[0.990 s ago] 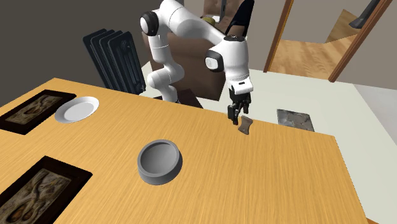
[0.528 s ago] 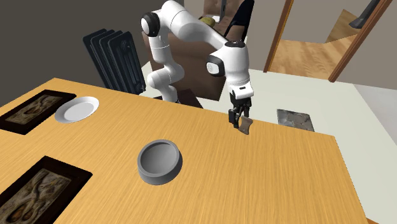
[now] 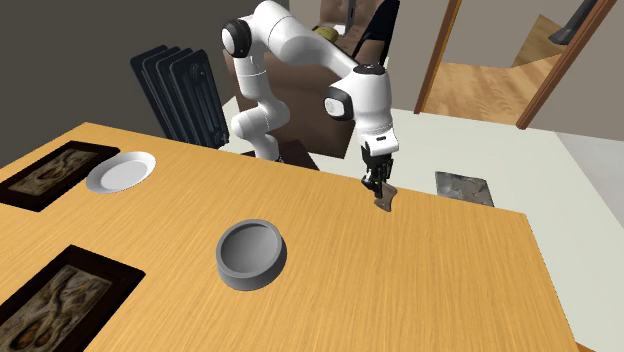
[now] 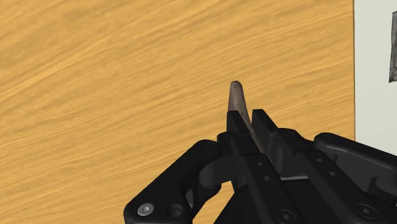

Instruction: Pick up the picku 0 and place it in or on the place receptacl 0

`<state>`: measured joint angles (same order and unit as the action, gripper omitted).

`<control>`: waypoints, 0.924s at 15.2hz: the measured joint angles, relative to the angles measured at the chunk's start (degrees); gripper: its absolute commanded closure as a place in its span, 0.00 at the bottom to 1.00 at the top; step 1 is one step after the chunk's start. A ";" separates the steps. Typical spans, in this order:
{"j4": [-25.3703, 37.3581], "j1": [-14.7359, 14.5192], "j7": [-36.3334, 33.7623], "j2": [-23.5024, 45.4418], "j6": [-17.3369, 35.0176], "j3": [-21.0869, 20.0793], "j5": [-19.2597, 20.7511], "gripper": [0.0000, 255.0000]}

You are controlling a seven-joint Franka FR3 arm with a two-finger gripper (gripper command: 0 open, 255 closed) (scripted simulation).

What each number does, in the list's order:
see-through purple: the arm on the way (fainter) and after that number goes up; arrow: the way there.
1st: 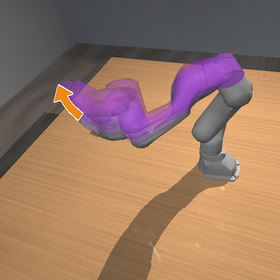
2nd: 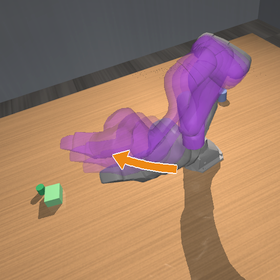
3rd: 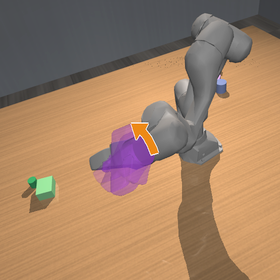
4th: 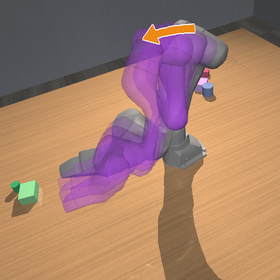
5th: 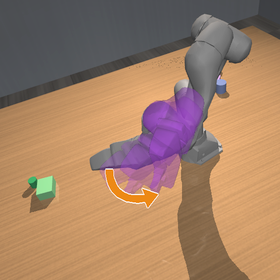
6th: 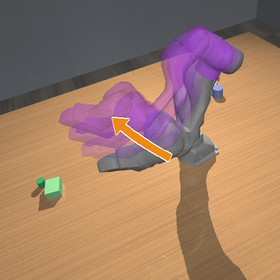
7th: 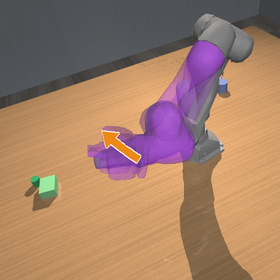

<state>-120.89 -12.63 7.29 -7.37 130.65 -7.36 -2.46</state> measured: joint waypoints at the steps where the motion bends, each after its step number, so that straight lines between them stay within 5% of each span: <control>1: 0.00 0.00 0.00 0.01 0.00 0.00 0.00 1.00; 14: 4.51 0.06 -0.03 -0.96 -5.47 0.11 -0.02 1.00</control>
<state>-116.38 -12.58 7.26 -8.33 125.18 -7.24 -2.48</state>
